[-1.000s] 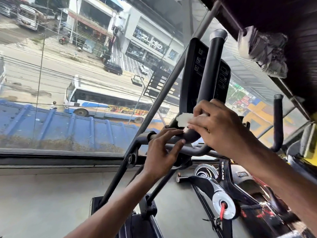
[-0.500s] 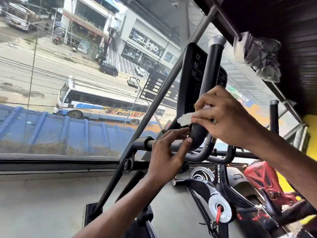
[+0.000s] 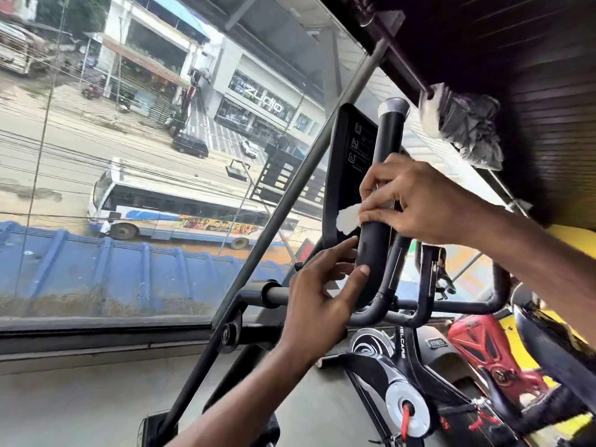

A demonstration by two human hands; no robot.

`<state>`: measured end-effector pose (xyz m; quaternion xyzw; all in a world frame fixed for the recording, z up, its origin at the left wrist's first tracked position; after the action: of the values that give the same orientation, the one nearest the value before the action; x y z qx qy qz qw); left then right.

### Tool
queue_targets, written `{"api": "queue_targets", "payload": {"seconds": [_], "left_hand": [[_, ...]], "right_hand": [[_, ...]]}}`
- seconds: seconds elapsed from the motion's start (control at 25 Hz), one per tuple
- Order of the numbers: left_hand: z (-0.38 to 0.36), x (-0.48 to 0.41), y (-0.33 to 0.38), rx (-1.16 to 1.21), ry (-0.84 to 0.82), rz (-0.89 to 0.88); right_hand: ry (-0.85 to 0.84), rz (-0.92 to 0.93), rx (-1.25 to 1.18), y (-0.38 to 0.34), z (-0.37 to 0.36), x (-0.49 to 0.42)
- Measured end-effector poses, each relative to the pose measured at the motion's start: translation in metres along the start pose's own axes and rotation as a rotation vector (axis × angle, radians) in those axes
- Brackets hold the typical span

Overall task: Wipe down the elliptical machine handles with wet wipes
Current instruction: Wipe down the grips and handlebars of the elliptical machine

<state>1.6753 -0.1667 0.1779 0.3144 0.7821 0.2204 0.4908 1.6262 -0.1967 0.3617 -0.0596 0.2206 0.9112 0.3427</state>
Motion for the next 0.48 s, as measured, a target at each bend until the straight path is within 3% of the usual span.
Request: {"api": "queue_targets", "payload": {"seconds": [0.16,0.32,0.48], "left_hand": [[-0.007,-0.015,0.000,0.059,0.006,0.039],[-0.010,-0.028,0.004,0.051,0.034,0.024],[-0.017,-0.035,0.002,0.057,0.053,0.039]], "right_hand": [[0.141,-0.003,0.048,0.008,0.018,-0.005],[0.150,-0.029,0.072,0.018,0.022,-0.014],[0.317,-0.045,0.213,0.035,0.040,-0.038]]}}
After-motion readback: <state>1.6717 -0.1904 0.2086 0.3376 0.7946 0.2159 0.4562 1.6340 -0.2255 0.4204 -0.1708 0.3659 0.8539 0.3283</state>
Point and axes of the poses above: each hand's wrist, its own x-axis away from the middle knuckle, its own z-axis out of the back of the hand, y = z × x, the point moved 8 cm from there along -x, towards the middle knuckle, and after that the axes turned 8 degrees about -z, right-handed, at the moved point
